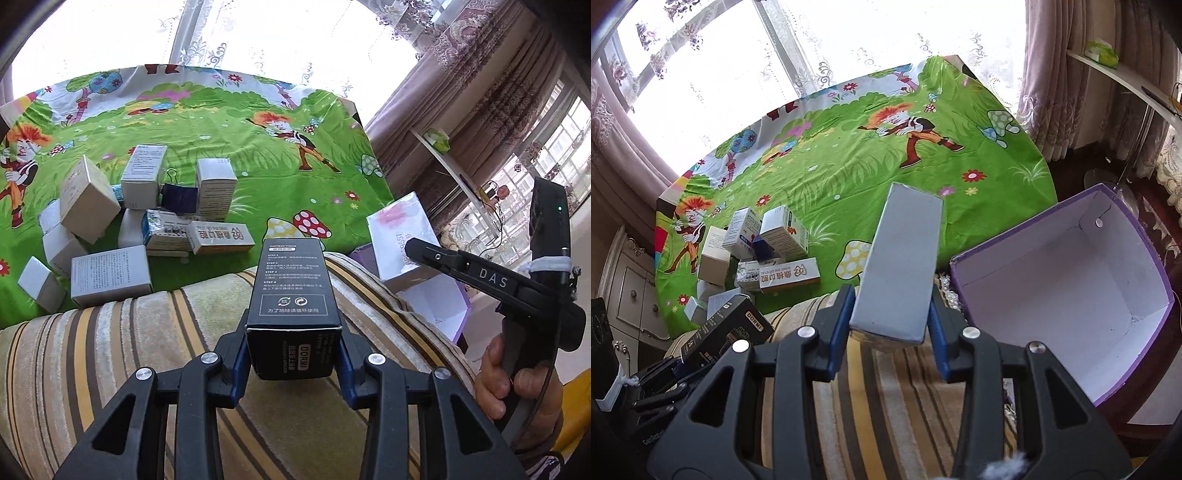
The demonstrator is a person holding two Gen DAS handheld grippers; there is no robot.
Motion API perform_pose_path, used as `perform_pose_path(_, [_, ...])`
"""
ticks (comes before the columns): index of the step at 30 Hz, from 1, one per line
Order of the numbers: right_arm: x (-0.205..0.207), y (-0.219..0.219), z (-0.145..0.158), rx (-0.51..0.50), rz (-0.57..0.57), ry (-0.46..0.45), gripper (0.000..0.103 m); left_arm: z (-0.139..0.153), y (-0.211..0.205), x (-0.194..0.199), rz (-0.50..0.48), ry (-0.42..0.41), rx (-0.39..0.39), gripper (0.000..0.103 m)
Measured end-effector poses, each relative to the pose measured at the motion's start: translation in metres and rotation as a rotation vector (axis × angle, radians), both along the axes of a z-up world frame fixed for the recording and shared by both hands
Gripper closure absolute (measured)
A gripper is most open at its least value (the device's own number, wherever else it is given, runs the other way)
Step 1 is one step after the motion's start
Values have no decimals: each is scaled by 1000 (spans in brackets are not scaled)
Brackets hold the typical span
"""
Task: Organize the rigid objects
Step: 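Carry both boxes over the storage box and release them inside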
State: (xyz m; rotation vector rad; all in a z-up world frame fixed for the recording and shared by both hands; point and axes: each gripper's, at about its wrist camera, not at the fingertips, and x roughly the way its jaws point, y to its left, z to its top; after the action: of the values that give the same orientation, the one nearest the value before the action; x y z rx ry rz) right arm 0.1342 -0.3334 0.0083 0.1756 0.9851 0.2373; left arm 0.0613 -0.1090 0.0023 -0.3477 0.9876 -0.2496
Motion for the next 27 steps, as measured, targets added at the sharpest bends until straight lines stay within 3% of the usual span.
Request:
perform_pose_path(8, [-8,-67,-9,5,-130,20,60,1,-55,16,-135,8,-22,63])
perform_pose_path(19, [-13,-116,-11,-16,-249,43,59,-1,-127,31,-302,13,-39,61])
perform_pose_path(24, [-13,-123,-8,-7,-258,35,35,-4,-127,30,-313,17,-36,45])
perform_pose_path(27, [-14,-122,-4,-5,-254,22,32,-3,-123,29,-300,12,-42,43])
